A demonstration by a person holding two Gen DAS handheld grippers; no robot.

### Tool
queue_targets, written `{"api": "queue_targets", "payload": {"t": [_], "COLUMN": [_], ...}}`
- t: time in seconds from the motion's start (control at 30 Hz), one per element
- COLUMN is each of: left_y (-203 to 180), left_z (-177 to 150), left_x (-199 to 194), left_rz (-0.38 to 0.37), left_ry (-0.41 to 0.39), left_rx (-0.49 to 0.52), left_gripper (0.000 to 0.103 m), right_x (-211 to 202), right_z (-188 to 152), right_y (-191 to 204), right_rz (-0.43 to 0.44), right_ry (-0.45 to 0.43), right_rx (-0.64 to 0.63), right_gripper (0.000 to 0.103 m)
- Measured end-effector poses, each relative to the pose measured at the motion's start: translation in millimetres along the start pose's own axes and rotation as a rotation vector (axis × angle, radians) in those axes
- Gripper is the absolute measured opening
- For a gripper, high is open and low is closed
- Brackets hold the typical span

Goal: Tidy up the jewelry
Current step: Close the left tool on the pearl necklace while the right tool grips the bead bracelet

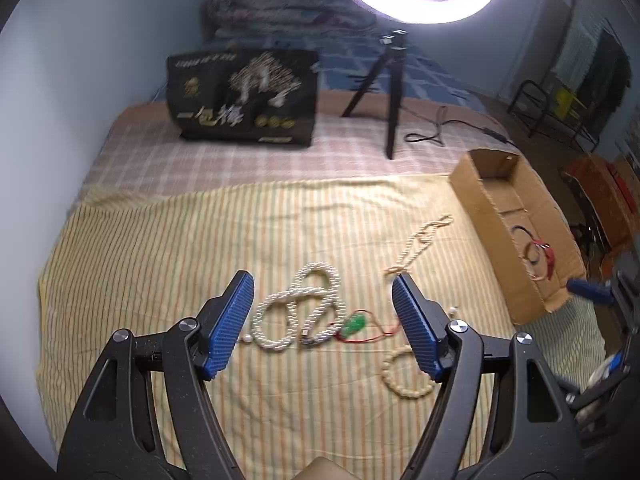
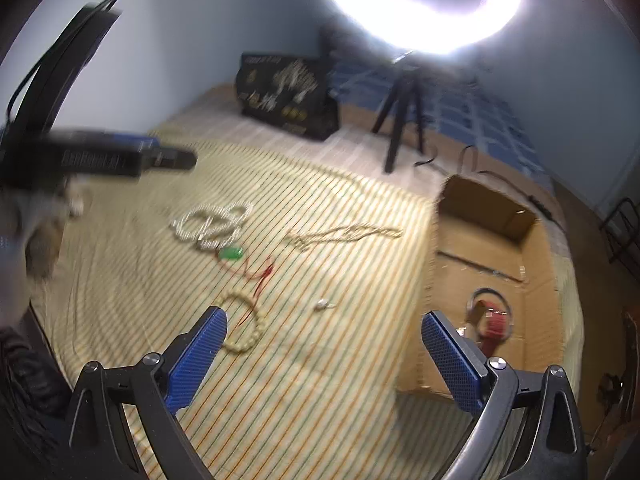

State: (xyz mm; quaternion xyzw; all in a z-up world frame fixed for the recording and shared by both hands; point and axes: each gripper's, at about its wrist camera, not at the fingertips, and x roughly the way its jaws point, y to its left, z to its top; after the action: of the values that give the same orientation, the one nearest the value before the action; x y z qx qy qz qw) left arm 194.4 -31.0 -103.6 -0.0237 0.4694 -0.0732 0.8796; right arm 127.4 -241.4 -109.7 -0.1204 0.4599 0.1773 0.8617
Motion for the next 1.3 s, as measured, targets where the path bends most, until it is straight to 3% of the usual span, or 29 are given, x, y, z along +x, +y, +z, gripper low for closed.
{"api": "queue_targets", "payload": {"t": [0.13,0.33,0.53,0.57,0.8,1.0,1.3], "left_y": [22,39,51,54,64,60,57], "left_z": [3,0,-4,-5,-12,-12,-17], "left_x": [17,50,80,85,106,118,120], "left_rz": [-0.004,-0.003,0.015,0.016,0.030,0.039,0.019], "left_ry": [0.051,0.146,0.220,0.234,0.292,0.306,0.327], "left_rx": [-0.059,-0.086,-0.083,-0.094,-0.114,-0.086,-0.046], "left_gripper": [0.072,0.056,0.053,0.048,0.038,0.037,0.037], "right_x": [16,41,65,69,86,95,104], "right_z": [-1,-2,-5,-5,-8,-8,-8], "right_y": [3,0,1,1,7,11,10], "right_rz": [0.033,0.109,0.164,0.171,0.232,0.259,0.295], "right_ry": [0.065,0.144,0.214,0.222,0.271,0.293,0.312], "right_rx": [0.004,0.059,0.093,0.099,0.119,0.119,0.148], "right_gripper": [0.098,0.088,0.074,0.074,0.045,0.032,0.025]}}
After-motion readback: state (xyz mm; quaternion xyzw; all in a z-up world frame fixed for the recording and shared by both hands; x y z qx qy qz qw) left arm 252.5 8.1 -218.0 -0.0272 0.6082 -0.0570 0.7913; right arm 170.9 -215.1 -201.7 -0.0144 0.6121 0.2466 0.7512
